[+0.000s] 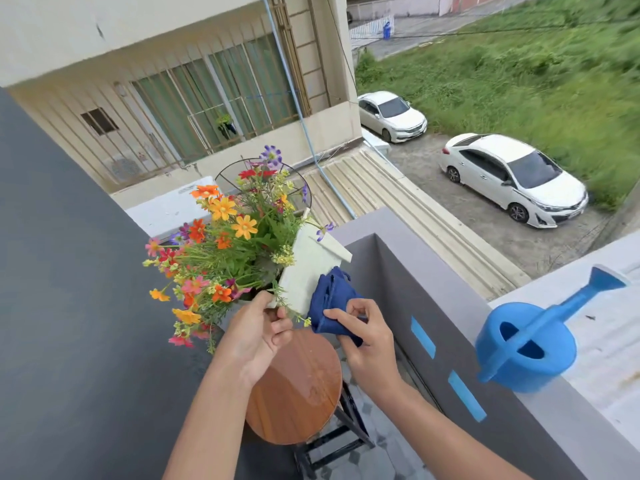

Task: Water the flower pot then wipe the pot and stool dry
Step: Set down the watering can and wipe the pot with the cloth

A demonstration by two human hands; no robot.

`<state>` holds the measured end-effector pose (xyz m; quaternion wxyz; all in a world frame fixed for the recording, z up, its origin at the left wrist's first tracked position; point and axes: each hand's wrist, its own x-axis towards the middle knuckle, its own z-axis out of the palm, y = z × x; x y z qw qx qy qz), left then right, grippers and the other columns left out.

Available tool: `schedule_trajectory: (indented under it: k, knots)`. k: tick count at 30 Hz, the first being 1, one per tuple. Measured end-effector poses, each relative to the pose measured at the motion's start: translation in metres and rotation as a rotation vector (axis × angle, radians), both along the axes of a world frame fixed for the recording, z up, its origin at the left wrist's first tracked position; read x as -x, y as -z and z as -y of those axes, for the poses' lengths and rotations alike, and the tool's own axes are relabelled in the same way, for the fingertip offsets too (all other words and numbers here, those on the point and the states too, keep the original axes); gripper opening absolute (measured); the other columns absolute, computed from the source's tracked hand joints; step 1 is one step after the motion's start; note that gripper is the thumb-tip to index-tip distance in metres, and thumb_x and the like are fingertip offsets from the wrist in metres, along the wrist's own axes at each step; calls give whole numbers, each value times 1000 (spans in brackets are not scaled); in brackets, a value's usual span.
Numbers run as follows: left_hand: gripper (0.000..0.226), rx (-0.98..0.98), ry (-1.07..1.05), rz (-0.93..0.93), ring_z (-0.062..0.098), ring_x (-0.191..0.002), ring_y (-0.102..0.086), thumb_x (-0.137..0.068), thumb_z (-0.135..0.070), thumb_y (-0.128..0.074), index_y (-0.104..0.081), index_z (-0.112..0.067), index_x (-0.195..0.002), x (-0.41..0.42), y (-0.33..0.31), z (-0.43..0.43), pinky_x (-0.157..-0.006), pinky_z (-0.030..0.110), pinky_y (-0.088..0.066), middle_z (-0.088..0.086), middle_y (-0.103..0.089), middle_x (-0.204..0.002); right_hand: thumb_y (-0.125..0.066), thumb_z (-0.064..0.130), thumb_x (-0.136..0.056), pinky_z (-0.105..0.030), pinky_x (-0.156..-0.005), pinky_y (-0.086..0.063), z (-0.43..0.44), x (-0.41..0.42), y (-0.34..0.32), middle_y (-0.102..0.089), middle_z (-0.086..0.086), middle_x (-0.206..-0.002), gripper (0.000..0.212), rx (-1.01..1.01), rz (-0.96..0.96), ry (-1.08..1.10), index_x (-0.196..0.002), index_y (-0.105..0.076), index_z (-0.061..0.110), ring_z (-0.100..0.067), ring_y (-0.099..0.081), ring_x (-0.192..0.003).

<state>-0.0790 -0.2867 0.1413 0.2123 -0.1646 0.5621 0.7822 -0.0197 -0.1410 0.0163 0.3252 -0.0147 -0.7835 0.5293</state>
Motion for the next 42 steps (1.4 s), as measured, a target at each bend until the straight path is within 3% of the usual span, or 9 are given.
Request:
schedule_trajectory:
  k: [4, 7, 10, 15, 20, 29, 34, 39, 42]
  knots:
    - [20, 63, 47, -40, 8, -37, -31, -97, -16, -40, -41, -14, -77, -6, 1, -8, -36, 20, -22, 0, -43, -56, -69, -7, -78, -19, -85, -43, 15, 9, -34, -50, 12, -108, 53, 120, -73, -25, -118, -71, 29, -4, -53, -101]
    - [22, 82, 60, -57, 8, -35, -30, -95, -14, -40, -41, -15, -73, -9, 0, -13, -36, 19, -21, -1, -45, -50, -65, -10, -77, -28, -81, -48, 19, 20, -58, -54, 3, -103, 53, 260, -88, -27, -120, -70, 21, -14, -58, -98]
    - [22, 47, 50, -56, 8, -37, -31, -95, -13, -40, -39, -15, -73, -14, 0, -15, -36, 20, -22, 0, -45, -53, -65, 1, -82, -28, -80, -49, 11, 31, -66, -57, 11, -107, 47, 321, -61, 35, -124, -67, 22, -11, -60, -100]
    - [29, 67, 83, -102, 9, -40, -31, -95, -8, -42, -41, -13, -67, -21, -7, -20, -39, 22, -22, 1, -45, -54, -65, 15, -91, -23, -84, -46, -23, 60, -60, -57, 5, -108, 40, 405, 79, 184, -130, -63, 24, -14, -59, -96]
    - [28, 62, 83, -110, 9, -39, -32, -96, -9, -41, -42, -13, -68, -19, -12, -16, -39, 22, -23, 2, -45, -57, -61, 23, -90, -27, -77, -42, -49, 69, -27, -64, -3, -94, 27, 507, 269, 224, -116, -68, 24, -13, -56, -83]
    - [23, 171, 125, -127, 9, -42, -33, -96, -10, -39, -39, -13, -73, -21, -4, -30, -42, 24, -23, 2, -47, -57, -68, 40, -83, -30, -70, -47, -43, 72, -60, -67, -8, -89, 44, 566, 182, 217, -125, -67, 25, -17, -58, -77]
    - [26, 147, 112, -110, 10, -42, -34, -97, -12, -39, -40, -13, -71, -18, -2, -31, -40, 23, -24, 4, -47, -59, -72, 24, -89, -22, -66, -43, -18, 53, -96, -63, 2, -81, 33, 622, 51, 119, -121, -69, 17, -6, -53, -71]
    - [24, 87, 83, -102, 9, -38, -35, -96, -12, -40, -41, -13, -72, -4, -5, -23, -36, 21, -26, 2, -51, -51, -75, 11, -88, -12, -74, -47, 3, 24, -84, -70, -2, -106, 35, 515, 30, -2, -121, -66, 15, -5, -63, -89]
    - [24, 99, 56, -119, 9, -38, -34, -95, -10, -41, -39, -13, -71, 2, -8, -19, -36, 21, -26, 3, -49, -54, -74, 10, -85, -18, -74, -48, 10, 17, -58, -67, -2, -108, 40, 396, 76, -36, -123, -65, 19, -9, -62, -92]
